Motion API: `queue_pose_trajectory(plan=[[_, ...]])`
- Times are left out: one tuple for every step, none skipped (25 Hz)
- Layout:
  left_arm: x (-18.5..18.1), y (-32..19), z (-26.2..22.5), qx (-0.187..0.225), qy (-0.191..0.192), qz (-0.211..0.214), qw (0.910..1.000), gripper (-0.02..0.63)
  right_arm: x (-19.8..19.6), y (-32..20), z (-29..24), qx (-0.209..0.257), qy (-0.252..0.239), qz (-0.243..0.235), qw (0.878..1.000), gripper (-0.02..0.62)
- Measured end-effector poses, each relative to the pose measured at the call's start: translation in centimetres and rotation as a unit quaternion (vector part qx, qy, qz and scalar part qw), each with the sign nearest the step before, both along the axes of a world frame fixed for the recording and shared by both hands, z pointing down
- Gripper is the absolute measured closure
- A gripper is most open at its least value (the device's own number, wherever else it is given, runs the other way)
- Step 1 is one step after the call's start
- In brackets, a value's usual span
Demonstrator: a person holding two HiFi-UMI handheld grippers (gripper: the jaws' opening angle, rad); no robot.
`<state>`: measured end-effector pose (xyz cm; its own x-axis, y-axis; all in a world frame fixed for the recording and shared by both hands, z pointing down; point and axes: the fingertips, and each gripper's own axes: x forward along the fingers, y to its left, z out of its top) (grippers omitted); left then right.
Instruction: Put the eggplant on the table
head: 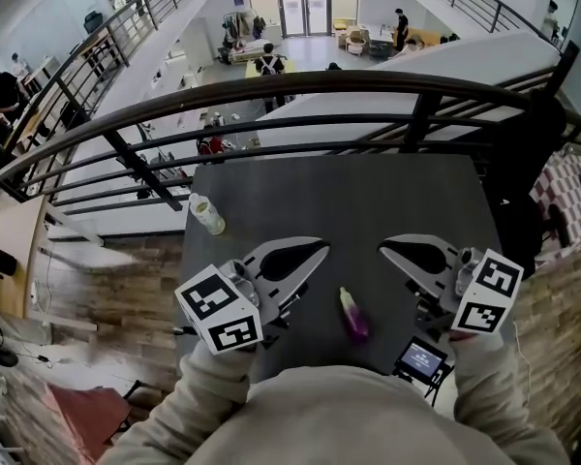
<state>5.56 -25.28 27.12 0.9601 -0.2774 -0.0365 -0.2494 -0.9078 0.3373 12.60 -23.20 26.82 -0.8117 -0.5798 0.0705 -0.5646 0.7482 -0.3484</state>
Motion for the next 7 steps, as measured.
queue_pose_trajectory(plan=[[0.00,0.06,0.12,-0.001,-0.001,0.001,1.0000,0.600,-0.03,0.01,0.08,-0.001,0.001,0.000,1.000,0.581],[-0.03,0.11,0.26,-0.002,-0.003,0.002,1.0000,0.600,-0.09,0.00,0.18,-0.002,0.002,0.001,1.000,0.581],[-0.08,0.20,0.42,-0.002,-0.005,0.002,1.0000,0.600,-0.15,0.01,0.33,-0.003,0.004,0.001,1.000,0.581],[-0.13,0.31,0.59,-0.002,-0.007,0.003,1.0000,0.600,-0.21,0.06,0.51,-0.004,0.006,0.002,1.000,0.581],[-0.18,0.42,0.76,-0.002,-0.009,0.004,1.0000,0.600,-0.26,0.14,0.69,-0.005,0.008,0.002,1.000,0.581],[-0.22,0.53,0.93,-0.003,-0.010,0.004,0.9999,0.600,-0.28,0.22,0.87,-0.006,0.009,0.002,1.000,0.581],[-0.26,0.64,1.10,-0.003,-0.012,0.005,0.9999,0.600,-0.30,0.30,1.05,-0.007,0.010,0.003,1.000,0.581]])
